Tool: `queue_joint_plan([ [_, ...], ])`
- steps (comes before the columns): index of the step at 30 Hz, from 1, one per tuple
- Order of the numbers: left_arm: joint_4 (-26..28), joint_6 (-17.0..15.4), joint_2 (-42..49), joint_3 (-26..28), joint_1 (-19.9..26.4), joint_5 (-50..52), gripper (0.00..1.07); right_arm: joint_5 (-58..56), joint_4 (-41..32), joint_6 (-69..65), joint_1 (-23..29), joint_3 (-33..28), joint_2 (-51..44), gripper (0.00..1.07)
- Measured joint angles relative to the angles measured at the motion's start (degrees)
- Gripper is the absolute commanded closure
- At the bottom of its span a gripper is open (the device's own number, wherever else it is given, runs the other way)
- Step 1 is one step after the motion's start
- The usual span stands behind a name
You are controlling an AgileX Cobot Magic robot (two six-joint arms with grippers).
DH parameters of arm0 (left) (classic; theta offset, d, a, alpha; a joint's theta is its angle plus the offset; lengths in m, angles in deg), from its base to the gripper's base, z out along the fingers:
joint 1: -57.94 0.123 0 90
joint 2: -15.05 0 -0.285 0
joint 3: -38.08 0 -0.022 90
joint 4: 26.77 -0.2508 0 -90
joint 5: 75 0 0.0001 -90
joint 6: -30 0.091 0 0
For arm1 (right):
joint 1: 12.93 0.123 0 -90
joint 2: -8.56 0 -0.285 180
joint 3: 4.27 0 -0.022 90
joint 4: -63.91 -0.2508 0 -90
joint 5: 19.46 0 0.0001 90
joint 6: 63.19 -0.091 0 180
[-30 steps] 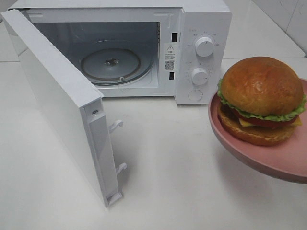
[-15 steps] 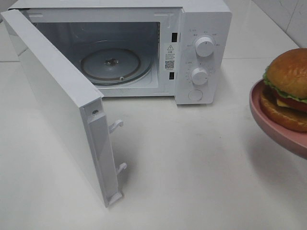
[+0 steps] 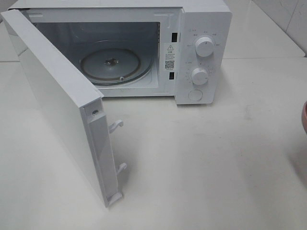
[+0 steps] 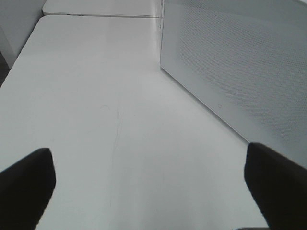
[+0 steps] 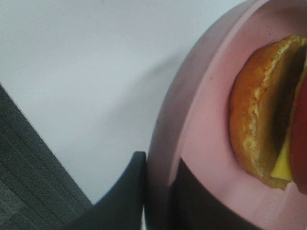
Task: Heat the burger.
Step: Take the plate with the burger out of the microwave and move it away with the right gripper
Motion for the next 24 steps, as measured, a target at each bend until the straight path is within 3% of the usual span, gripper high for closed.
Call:
queue_joint_plan([
  [12,0.0,0.0,0.0,0.0,0.0,0.0,0.07,-2.1,8.1,-22.5,0.0,-1.4,4.9,1.07],
  [24,0.0,0.0,0.0,0.0,0.0,0.0,0.07,1.4,12.6,-47.7,0.0,2.1,23.4,1.07],
])
